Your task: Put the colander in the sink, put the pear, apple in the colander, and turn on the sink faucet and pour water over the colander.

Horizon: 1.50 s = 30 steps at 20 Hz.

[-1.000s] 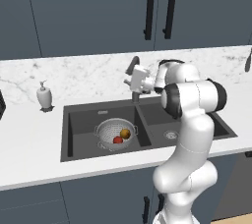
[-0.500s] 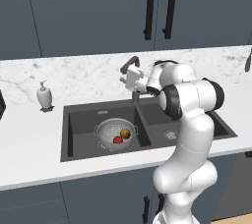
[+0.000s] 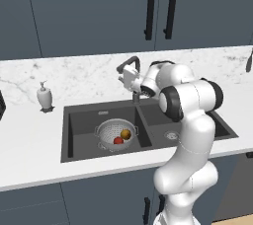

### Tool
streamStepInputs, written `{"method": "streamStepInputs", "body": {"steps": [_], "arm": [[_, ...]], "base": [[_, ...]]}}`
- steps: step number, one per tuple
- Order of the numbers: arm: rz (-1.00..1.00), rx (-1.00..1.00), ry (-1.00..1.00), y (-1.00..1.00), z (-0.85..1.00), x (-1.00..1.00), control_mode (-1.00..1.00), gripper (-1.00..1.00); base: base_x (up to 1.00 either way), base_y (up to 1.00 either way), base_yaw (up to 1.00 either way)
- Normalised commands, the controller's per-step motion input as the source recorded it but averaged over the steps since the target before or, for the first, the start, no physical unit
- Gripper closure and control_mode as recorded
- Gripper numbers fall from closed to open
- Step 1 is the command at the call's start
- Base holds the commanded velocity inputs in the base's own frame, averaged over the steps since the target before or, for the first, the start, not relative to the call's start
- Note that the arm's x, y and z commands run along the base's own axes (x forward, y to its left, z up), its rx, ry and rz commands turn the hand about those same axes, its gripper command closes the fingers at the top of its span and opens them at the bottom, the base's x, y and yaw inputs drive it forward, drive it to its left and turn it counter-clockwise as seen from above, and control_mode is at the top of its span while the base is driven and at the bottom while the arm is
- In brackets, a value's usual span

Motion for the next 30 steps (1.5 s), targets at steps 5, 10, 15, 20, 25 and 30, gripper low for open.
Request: {"method": "streamStepInputs", "body": {"steps": [5,10,15,20,25,30], "arm": [[-0.09,0.00,0.05,0.02,0.26,0.20,-1.00,-1.00],[-0.09,0.00,0.04,0.02,0.22,0.19,-1.00,-1.00],[-0.09,0.00,0.07,0.00,0.19,0.17,-1.00,-1.00],[-0.08,0.00,0.09,0.00,0.15,0.19,-1.00,-1.00],[-0.07,0.00,0.09,0.00,0.17,0.22,-1.00,-1.00],[-0.07,0.00,0.06,0.01,0.11,0.19,-1.00,-1.00]], "base": [[0.00,0.00,0.00],[0.00,0.00,0.00],[0.00,0.00,0.00],[0.00,0.00,0.00],[0.00,0.00,0.00],[0.00,0.00,0.00]]}}
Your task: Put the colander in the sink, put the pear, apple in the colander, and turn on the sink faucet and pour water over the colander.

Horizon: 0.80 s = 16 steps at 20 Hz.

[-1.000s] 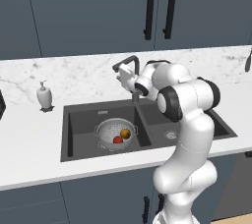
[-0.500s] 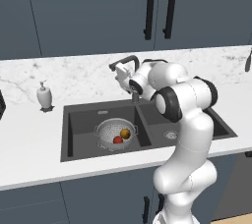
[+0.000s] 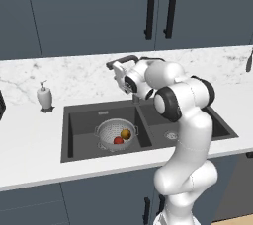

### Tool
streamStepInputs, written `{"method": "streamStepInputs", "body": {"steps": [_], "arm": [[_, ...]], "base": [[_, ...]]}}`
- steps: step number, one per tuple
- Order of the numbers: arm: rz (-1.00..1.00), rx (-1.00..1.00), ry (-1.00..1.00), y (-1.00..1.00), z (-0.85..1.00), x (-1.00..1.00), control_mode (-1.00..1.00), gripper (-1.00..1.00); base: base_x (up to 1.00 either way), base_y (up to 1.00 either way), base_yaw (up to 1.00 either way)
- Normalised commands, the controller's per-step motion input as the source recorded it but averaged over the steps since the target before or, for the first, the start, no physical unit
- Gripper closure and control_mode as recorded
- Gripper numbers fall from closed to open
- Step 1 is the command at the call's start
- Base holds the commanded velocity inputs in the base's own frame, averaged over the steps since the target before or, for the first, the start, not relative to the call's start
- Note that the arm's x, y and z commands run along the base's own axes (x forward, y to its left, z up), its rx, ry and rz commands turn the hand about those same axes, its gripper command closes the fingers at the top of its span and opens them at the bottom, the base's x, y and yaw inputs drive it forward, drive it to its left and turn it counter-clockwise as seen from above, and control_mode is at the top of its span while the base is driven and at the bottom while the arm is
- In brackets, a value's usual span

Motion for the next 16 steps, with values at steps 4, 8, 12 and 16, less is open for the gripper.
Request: {"method": "streamStepInputs", "body": {"steps": [4,8,12,16], "arm": [[-0.07,0.00,0.07,0.00,0.08,0.23,-1.00,-1.00],[-0.07,0.00,0.07,0.00,0.09,0.24,-1.00,-1.00],[-0.07,0.00,0.06,0.00,0.09,0.22,-1.00,-1.00],[-0.06,0.00,0.05,0.00,0.08,0.21,-1.00,-1.00]], "base": [[0.00,0.00,0.00],[0.00,0.00,0.00],[0.00,0.00,0.00],[0.00,0.00,0.00]]}}
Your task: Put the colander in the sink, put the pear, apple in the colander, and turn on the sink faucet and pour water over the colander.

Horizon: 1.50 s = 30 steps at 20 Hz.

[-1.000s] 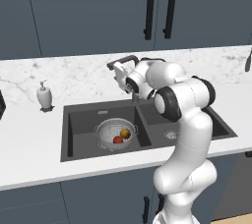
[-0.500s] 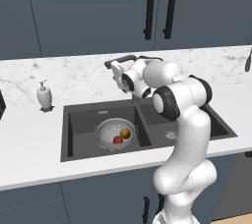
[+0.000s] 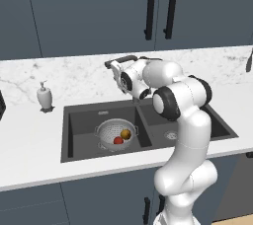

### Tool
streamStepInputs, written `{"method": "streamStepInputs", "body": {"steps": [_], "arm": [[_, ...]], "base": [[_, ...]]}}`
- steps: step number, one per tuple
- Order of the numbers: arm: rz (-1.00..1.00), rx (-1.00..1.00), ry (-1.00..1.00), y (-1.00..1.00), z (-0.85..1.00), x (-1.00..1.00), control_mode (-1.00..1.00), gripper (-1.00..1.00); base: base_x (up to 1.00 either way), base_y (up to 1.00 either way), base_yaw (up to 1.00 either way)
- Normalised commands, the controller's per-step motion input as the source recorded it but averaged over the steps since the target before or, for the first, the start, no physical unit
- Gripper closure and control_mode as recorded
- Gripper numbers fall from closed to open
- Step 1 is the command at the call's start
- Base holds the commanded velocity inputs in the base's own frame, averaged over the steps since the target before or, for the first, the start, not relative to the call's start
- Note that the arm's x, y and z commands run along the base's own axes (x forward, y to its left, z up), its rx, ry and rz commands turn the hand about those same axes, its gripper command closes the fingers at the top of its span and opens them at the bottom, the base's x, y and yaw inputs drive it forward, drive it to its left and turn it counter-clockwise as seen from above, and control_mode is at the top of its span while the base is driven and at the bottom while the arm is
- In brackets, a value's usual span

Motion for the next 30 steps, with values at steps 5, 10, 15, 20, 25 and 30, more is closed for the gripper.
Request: {"method": "streamStepInputs", "body": {"steps": [5,10,15,20,25,30], "arm": [[-0.06,0.00,0.06,0.00,0.08,0.17,-1.00,-1.00],[-0.06,0.00,0.11,-0.12,0.10,-0.14,-1.00,-1.00],[-0.06,0.00,0.10,-0.30,0.26,-0.54,-1.00,-1.00],[-0.07,0.00,0.12,-0.29,0.36,-0.64,-1.00,-1.00],[-0.09,0.00,0.12,-0.40,0.16,-0.68,-1.00,-1.00],[-0.11,-0.02,0.18,-0.50,0.10,-0.62,-1.00,-1.00]], "base": [[0.00,0.00,0.00],[0.00,0.00,0.00],[0.00,0.00,0.00],[0.00,0.00,0.00],[0.00,0.00,0.00],[0.00,0.00,0.00]]}}
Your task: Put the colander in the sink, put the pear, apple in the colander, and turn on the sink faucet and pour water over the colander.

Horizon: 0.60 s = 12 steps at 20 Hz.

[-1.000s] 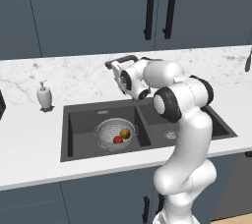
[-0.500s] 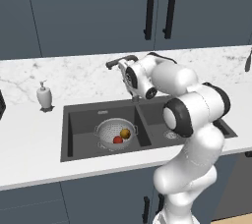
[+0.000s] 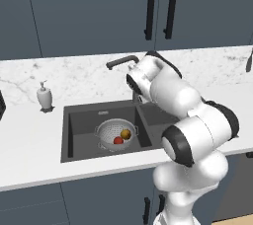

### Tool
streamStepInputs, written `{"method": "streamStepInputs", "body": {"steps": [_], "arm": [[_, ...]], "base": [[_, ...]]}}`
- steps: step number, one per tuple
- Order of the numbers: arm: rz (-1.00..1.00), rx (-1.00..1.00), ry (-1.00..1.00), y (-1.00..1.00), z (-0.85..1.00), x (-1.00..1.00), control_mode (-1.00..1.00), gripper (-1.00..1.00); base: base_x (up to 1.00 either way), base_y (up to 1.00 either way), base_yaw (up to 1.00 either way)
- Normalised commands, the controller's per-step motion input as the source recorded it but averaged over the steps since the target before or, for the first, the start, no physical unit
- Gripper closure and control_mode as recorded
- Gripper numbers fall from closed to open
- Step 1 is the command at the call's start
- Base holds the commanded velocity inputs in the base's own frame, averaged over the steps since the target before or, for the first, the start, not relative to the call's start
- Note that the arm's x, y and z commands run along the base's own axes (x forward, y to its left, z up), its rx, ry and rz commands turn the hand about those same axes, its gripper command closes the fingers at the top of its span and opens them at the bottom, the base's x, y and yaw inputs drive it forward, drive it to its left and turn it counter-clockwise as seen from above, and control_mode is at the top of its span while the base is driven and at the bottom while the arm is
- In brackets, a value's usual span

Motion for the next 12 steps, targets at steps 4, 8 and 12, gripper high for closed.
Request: {"method": "streamStepInputs", "body": {"steps": [4,8,12], "arm": [[-0.10,0.00,0.18,-0.57,0.17,-0.71,-1.00,-1.00],[-0.05,-0.02,0.16,-0.67,0.26,-0.79,-1.00,-1.00],[-0.01,-0.05,0.16,-0.78,0.39,-0.73,-1.00,-1.00]], "base": [[0.00,0.00,0.00],[0.00,0.00,0.00],[0.00,0.00,0.00]]}}
